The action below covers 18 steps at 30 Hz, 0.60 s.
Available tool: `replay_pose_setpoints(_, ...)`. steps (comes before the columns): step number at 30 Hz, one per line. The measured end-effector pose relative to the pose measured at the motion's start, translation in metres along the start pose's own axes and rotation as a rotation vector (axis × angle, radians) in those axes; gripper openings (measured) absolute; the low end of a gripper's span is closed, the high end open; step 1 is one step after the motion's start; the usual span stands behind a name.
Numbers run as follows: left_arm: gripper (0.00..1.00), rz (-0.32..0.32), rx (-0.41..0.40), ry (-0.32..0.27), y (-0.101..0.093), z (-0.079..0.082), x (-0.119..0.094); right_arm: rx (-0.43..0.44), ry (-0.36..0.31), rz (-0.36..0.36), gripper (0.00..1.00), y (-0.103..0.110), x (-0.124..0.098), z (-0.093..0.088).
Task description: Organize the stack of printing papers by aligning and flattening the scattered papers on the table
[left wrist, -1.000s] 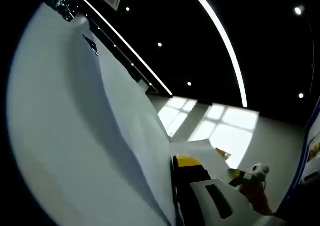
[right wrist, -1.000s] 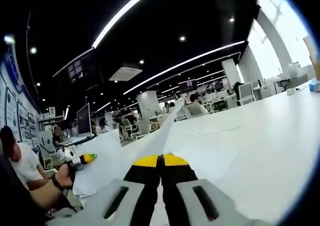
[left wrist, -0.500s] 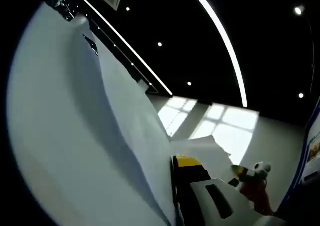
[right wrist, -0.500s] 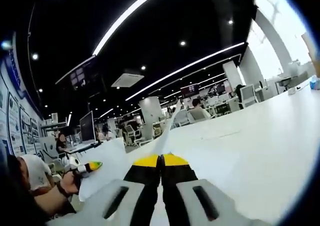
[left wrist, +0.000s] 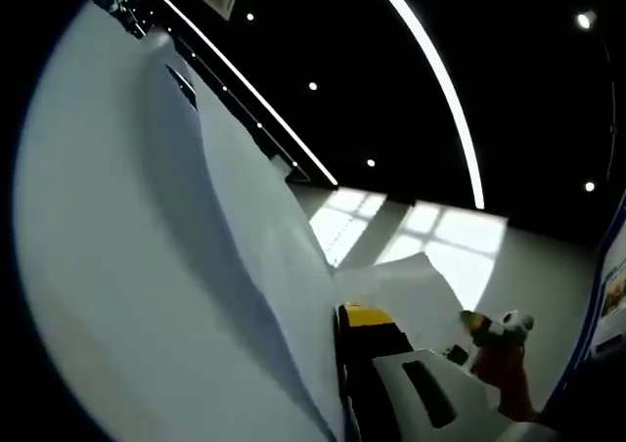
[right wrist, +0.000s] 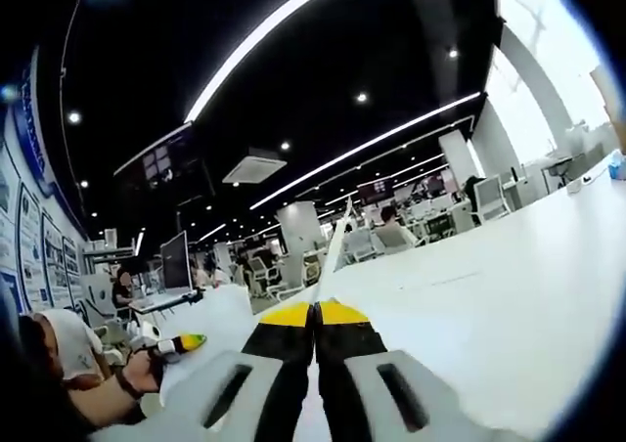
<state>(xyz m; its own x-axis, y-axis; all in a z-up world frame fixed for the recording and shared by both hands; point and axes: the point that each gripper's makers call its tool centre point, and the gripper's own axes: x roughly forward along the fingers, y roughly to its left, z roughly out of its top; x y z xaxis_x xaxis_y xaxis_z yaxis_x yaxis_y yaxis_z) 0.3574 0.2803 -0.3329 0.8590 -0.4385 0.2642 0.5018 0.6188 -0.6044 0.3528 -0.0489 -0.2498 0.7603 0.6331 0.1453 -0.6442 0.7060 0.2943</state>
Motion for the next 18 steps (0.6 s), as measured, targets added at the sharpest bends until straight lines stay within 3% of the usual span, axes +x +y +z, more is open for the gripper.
replay_pose_setpoints(18,0.08,0.0,0.002,0.0,-0.004,-0.002,0.0,0.001,-0.054,0.033,0.0,0.02,0.003,0.019)
